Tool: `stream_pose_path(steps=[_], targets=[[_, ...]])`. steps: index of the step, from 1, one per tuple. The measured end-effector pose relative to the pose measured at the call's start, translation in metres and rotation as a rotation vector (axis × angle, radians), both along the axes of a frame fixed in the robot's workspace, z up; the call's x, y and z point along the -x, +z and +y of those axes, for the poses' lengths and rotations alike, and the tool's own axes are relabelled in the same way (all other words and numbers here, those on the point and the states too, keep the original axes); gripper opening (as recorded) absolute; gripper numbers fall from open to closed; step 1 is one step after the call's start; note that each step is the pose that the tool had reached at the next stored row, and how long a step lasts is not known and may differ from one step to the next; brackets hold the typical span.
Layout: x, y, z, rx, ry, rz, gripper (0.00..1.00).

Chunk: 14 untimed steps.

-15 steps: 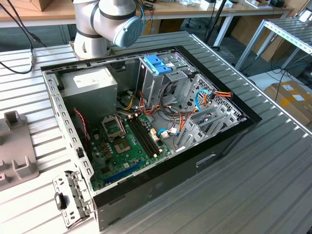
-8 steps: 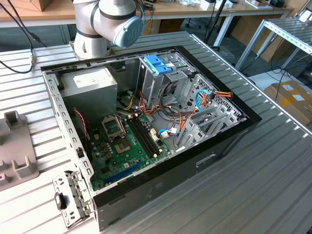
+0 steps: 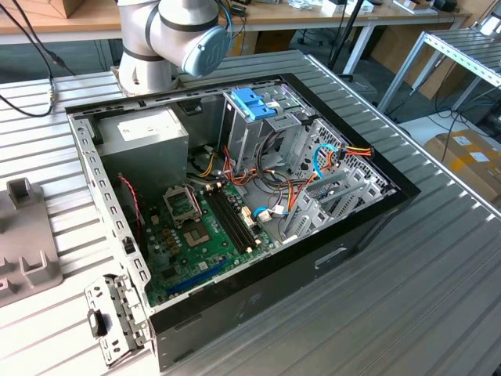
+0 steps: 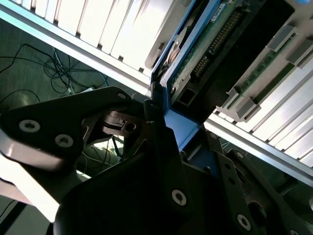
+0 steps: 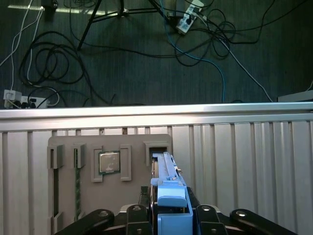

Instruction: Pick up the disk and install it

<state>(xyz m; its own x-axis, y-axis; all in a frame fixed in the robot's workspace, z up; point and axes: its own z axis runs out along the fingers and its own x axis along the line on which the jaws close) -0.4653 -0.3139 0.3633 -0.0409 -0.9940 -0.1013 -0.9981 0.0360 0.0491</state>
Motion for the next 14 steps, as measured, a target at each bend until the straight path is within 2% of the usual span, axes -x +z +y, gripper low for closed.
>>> stream_pose_path(steps=[14], targets=[[0.0, 0.0093, 0.0, 0.0001, 0.0, 0.0001, 0.37]])
